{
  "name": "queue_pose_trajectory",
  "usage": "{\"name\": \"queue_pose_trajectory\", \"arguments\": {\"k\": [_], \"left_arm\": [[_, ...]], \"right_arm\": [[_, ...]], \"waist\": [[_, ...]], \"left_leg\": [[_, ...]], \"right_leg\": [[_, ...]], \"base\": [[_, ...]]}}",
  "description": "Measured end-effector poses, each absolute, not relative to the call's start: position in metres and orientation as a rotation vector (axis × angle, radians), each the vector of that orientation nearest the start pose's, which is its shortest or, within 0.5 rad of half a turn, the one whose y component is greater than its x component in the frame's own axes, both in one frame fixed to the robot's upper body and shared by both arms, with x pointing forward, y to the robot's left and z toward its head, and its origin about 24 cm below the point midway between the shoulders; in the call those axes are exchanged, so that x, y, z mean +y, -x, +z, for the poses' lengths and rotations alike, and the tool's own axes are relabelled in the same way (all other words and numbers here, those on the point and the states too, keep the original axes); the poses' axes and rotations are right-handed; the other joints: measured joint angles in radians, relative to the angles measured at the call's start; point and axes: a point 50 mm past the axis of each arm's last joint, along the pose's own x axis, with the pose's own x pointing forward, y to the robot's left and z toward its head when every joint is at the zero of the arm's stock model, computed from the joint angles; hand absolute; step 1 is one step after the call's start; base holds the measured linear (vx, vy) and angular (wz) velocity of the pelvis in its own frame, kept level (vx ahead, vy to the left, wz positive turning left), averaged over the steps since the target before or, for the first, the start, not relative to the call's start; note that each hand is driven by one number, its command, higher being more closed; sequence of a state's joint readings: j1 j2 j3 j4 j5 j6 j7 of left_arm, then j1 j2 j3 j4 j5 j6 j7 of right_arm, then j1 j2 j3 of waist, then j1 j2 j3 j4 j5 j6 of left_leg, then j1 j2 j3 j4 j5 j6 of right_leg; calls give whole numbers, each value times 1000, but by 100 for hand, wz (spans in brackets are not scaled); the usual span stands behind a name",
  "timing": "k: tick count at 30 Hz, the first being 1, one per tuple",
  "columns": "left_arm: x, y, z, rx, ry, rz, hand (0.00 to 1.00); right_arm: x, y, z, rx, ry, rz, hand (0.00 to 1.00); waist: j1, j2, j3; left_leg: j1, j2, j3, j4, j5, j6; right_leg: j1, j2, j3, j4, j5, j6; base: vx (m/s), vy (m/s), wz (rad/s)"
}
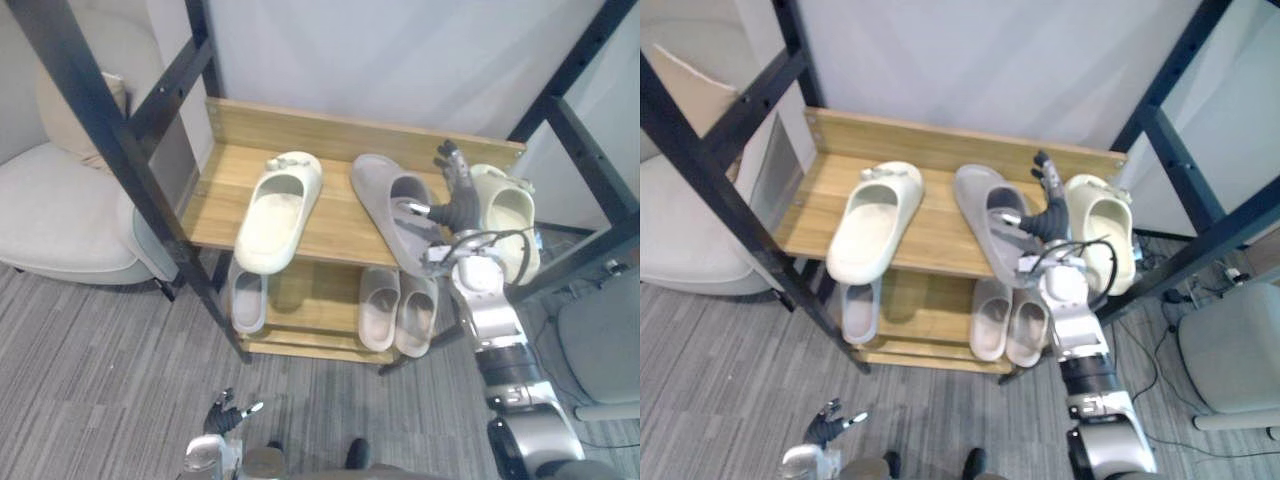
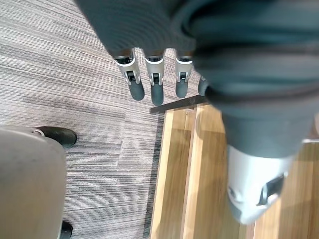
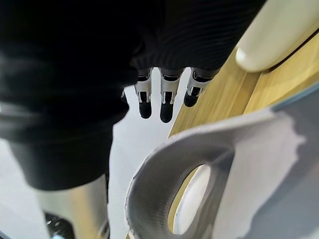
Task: Organize the slippers on the shoe rack
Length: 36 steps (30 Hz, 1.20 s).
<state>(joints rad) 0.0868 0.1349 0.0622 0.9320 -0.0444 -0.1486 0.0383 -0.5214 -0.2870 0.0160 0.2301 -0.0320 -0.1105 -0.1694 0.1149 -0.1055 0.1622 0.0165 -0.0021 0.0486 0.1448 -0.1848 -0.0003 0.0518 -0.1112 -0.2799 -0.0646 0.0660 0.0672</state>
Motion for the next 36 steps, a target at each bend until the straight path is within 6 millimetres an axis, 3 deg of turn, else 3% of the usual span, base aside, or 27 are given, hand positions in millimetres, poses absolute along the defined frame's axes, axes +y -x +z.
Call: {"name": "queue_pose_trajectory", "arguments": {"k": [6,13,26,36], "left_arm": [[215,-135,-136,839,-80,192,0],[216,-136,-136,834,-59,206,0],[215,-137,-135,830,-59,206,0],[215,-137,-135,831,-60,204,0]], "right_arm": [[-179,-347,176,-452,319,-108,0],[-182,-352,180,-446,319,-152,0],[-184,-351,181,-459,321,-199,0],[-196,-338,178,-487,254,-264,0]], "waist": [[13,-8,32],[18,-10,41],[19,0,52],[19,7,57]], "left_leg": [[-2,0,-5,-2,0,0],[-8,1,-11,-2,0,0],[-1,7,-6,-2,1,1],[1,7,-5,-2,2,1]], "right_leg": [[-1,0,-8,0,1,-1],[-3,0,-17,-1,2,-2],[2,0,-14,-2,8,-9],[4,0,-13,-2,8,-9]], "base": [[-2,-2,1],[0,-4,2],[-13,-7,-1],[0,0,0]]}}
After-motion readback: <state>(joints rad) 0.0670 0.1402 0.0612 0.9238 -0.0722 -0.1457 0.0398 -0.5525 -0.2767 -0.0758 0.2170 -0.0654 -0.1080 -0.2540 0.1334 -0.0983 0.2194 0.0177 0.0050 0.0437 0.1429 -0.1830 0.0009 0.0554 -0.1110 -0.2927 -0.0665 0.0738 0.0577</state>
